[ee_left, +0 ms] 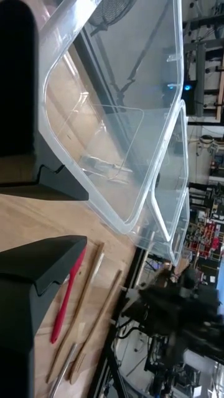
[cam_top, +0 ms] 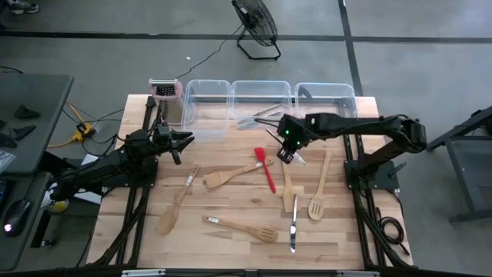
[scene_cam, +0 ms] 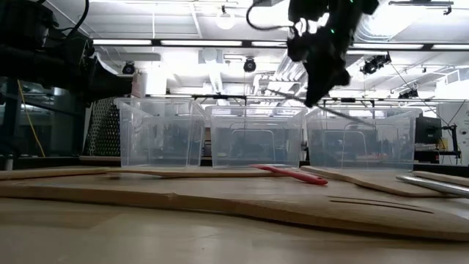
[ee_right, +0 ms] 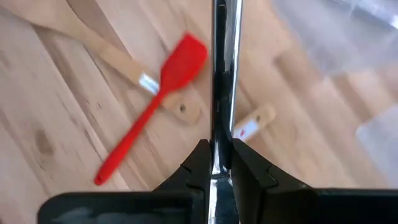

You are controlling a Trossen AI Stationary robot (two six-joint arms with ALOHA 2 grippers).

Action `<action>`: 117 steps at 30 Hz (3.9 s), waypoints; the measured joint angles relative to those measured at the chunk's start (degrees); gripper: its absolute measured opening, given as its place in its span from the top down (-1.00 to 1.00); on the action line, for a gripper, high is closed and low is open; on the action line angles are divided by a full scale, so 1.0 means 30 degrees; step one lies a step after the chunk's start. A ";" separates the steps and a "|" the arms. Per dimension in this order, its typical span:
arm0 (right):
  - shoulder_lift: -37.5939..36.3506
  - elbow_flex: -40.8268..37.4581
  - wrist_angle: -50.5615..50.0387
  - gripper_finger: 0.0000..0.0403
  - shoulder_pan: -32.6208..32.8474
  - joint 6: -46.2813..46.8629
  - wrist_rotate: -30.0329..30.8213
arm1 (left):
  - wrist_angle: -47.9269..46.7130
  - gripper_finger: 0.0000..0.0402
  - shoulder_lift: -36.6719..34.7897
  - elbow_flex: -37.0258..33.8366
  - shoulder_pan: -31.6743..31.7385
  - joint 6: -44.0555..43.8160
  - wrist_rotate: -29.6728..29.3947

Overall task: Pick & Place Kitchen Items
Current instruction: Put the silver table knife into the middle transparent container

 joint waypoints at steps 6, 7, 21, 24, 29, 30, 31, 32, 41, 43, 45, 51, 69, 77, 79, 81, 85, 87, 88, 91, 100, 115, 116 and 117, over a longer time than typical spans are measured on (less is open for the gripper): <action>0.0000 0.2055 -0.0212 0.84 -0.0498 -0.1238 -0.0336 | 0.0000 0.50 -0.0007 0.0000 0.0002 -0.0006 0.0066; 0.0000 0.2281 -0.0215 0.84 -0.0607 -0.1422 -0.0527 | 0.0000 0.50 0.0000 0.0000 0.0006 -0.0001 0.0066; 0.0029 0.3029 0.7049 0.84 -0.1811 -0.2328 0.0302 | 0.0000 0.50 -0.0007 0.0000 -0.0001 -0.0006 0.0058; 0.0029 0.3029 0.8763 0.84 -0.1814 -0.5330 0.1218 | 0.0000 0.50 0.0000 0.0000 0.0006 -0.0006 0.0058; 0.0272 0.3029 0.9378 0.84 -0.2277 -1.0744 0.1577 | 0.0000 0.50 -0.0007 0.0000 0.0006 -0.0006 0.0051; 0.0368 0.3029 0.9341 0.84 -0.2460 -1.1766 0.1526 | 0.0000 0.50 -0.0007 0.0000 -0.0001 -0.0006 0.0051; 0.0503 0.3029 0.9307 0.84 -0.2666 -1.2748 0.1466 | 0.0000 0.50 -0.0002 0.0000 -0.0001 -0.0006 0.0051; 0.0694 0.3029 0.9337 0.84 -0.2835 -1.3821 0.1436 | 0.0000 0.50 -0.0007 0.0000 -0.0001 -0.0001 0.0051; 0.2195 0.3029 1.0054 0.84 -0.4229 -2.1530 0.1538 | -0.0007 0.50 -0.0003 0.0000 0.0002 -0.0003 0.0044; 0.2692 0.3029 1.0083 0.84 -0.4656 -2.2468 0.1688 | -0.0015 0.50 0.0000 0.0000 -0.0001 -0.0004 0.0044; 0.3261 0.3029 1.0213 0.84 -0.4943 -2.3214 0.2119 | -0.0022 0.50 -0.0005 0.0000 0.0001 -0.0003 0.0044; 0.4733 0.3912 0.9779 0.84 -0.5272 -2.4388 0.3097 | -0.0059 0.50 0.0000 0.0000 0.0003 -0.0002 0.0036; 1.0580 1.1552 0.1923 0.84 -0.5970 -2.5062 0.3958 | -0.0474 0.50 0.0000 0.0000 0.0004 0.0001 -0.0022; 1.0952 1.1590 0.1202 0.76 -0.6146 -2.6844 0.3702 | -0.0466 0.50 0.0000 0.0000 0.0000 0.0001 -0.0010; 1.0965 1.1561 0.1151 0.78 -0.6187 -2.6898 0.3717 | -0.0466 0.50 0.0000 0.0000 0.0003 0.0001 -0.0011; 1.0971 1.1561 0.1188 0.79 -0.6251 -2.6818 0.3761 | -0.0467 0.50 0.0000 0.0000 0.0003 0.0001 -0.0007; 1.1005 1.1544 0.1224 0.74 -0.6308 -2.6843 0.4182 | -0.0474 0.50 0.0000 0.0000 0.0004 0.0001 0.0015; 1.1088 1.1503 0.1154 0.68 -0.6378 -2.6904 0.4241 | -0.0474 0.50 0.0000 0.0000 0.0006 -0.0003 0.0066; 1.1096 1.1481 0.1059 0.66 -0.6392 -2.6962 0.4345 | -0.0474 0.50 0.0000 0.0000 -0.0001 0.0001 0.0066; 1.1015 1.1510 0.1283 0.60 -0.6444 -2.6963 0.4271 | -0.0474 0.50 0.0000 0.0000 -0.0001 0.0001 0.0066; 1.0703 1.1510 0.1948 0.51 -0.6401 -2.6432 0.4316 | -0.0481 0.50 -0.0007 0.0000 0.0004 -0.0006 0.0058; 0.7260 1.1524 0.0838 0.19 -0.5290 -1.3904 0.3023 | -0.0546 0.50 -0.0007 0.0000 -0.0001 0.0001 0.0044; 0.7051 1.1524 0.0358 0.16 -0.5150 -1.2224 0.3021 | -0.0540 0.50 -0.0007 0.0000 0.0005 0.0000 0.0044; 0.6829 1.1524 -0.0195 0.14 -0.5018 -1.0549 0.3012 | -0.0539 0.50 -0.0007 0.0000 0.0004 0.0001 0.0044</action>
